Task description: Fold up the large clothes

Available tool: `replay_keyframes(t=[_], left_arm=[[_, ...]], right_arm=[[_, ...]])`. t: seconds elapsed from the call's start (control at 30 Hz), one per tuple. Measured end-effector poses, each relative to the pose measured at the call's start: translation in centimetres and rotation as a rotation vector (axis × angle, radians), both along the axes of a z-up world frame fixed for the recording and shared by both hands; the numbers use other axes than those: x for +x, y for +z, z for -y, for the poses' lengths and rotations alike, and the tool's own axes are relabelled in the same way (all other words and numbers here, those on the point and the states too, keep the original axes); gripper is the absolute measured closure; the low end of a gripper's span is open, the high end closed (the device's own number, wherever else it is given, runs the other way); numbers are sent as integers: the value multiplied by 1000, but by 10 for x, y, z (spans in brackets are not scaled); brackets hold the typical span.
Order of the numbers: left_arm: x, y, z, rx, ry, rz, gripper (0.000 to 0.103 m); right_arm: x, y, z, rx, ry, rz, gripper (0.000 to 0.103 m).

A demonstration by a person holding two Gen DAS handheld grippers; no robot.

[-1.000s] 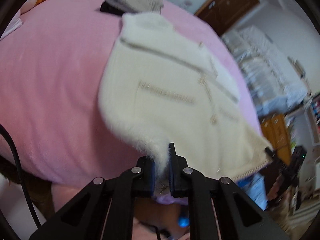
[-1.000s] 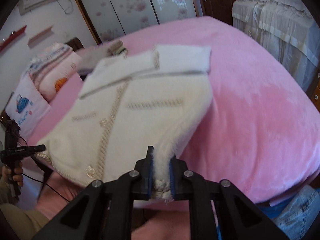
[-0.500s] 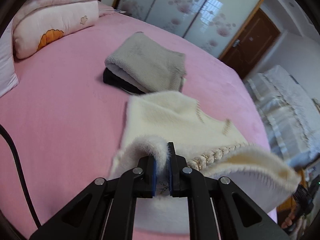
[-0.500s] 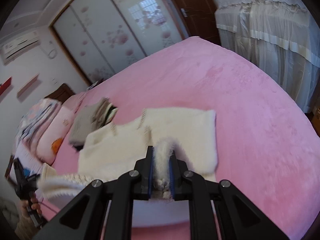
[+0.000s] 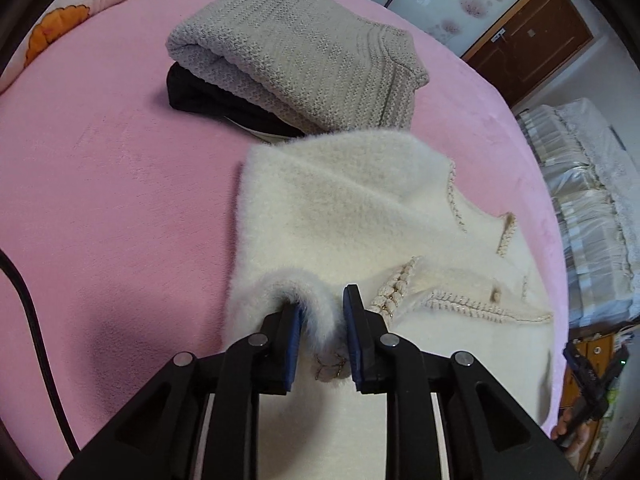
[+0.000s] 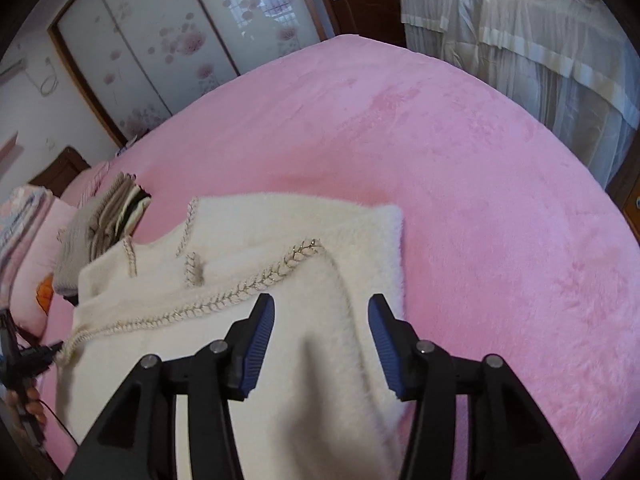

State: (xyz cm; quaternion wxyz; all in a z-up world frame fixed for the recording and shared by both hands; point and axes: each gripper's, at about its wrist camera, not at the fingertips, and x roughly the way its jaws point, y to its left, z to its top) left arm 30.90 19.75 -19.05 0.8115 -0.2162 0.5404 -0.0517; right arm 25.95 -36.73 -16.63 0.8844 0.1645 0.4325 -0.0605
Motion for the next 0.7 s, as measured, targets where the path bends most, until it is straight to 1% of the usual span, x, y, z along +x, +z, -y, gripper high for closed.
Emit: replay_keyframes(t=[0.1, 0.17, 0.2, 0.23, 0.27, 0.33, 0.37, 0.43, 0.47, 0.53, 0.63, 0.7], left_arm=[[5, 2, 2, -36, -10, 0, 82], [3, 6, -2, -98, 0, -3, 76], [4, 9, -4, -132, 9, -3, 70], [5, 11, -4, -151, 15, 1, 66], [8, 12, -1, -147, 14, 7, 64], [12, 20, 5, -98, -10, 42, 56], [13, 24, 6, -78, -15, 58, 53], [16, 31, 10, -46, -33, 92, 44], [17, 33, 11, -25, -47, 102, 42], [22, 29, 20, 46, -110, 105, 41], [27, 10, 33, 186, -227, 82, 41], [28, -2, 35, 249, -264, 77, 41]], right_arm=[[14, -7, -8, -53, 33, -36, 54], [24, -14, -11, -75, 47, -62, 54], [29, -17, -11, -79, 52, -71, 54], [33, -20, -12, -80, 54, -78, 54], [37, -23, -12, -77, 55, -83, 54], [42, -29, -13, -63, 57, -99, 54], [45, -32, -13, -59, 59, -109, 54], [46, -37, -16, -68, 65, -118, 54], [46, -38, -17, -77, 70, -119, 54], [45, -38, -18, -85, 80, -113, 53], [46, -38, -18, -82, 95, -107, 52], [48, -39, -18, -86, 104, -103, 52]])
